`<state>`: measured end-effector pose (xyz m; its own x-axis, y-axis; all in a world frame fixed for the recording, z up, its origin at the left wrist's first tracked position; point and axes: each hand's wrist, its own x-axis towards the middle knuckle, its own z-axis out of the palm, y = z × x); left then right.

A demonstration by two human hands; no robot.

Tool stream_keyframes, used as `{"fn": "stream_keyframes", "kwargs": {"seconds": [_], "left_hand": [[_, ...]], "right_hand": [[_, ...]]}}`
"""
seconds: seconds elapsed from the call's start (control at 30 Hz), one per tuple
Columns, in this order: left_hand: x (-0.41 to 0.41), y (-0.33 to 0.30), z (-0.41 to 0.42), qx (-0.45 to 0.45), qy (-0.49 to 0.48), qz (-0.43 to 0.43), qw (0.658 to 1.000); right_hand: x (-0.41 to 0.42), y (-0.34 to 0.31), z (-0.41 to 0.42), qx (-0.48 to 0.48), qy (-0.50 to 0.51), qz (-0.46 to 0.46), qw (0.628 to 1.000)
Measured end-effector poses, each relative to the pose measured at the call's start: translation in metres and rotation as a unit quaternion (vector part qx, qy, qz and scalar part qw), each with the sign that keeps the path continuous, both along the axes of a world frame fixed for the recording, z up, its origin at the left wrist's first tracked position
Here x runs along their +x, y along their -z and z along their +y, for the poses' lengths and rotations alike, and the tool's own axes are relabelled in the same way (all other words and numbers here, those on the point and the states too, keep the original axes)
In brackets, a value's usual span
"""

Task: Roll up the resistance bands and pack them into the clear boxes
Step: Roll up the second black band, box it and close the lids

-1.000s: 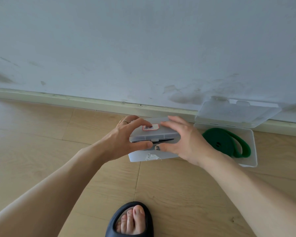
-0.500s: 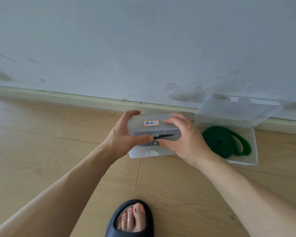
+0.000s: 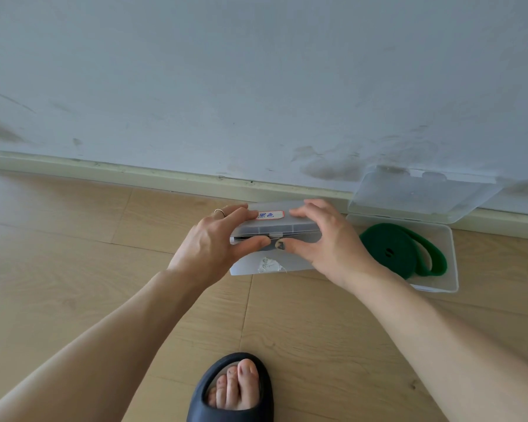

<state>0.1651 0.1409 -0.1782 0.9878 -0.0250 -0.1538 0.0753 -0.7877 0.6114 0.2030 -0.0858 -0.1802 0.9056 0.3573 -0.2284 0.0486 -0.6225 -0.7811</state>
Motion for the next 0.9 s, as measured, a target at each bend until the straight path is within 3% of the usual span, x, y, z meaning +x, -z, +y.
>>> {"fn": "stream_keyframes", "kwargs": {"seconds": [0.2,0.6,0.9], "left_hand": [[0.0038,-0.0054,0.0084,-0.016,0.03,0.05,0.998],[0.0004,-0.0011,0.0033,-0.032,-0.003,-0.001,0.999],[0.0009,0.001,0.0055,0.015,0.021,-0.046,0.999]], "right_hand": [[0.0023,0.0001,0.0011,0.006,0.013,0.01,1.0],[-0.0049,-0.0004,0.0061,0.023,0.059,0.025,0.998],[-0.0035,0.0005,0.0093,0.025,0.066,0.005,0.998]]}}
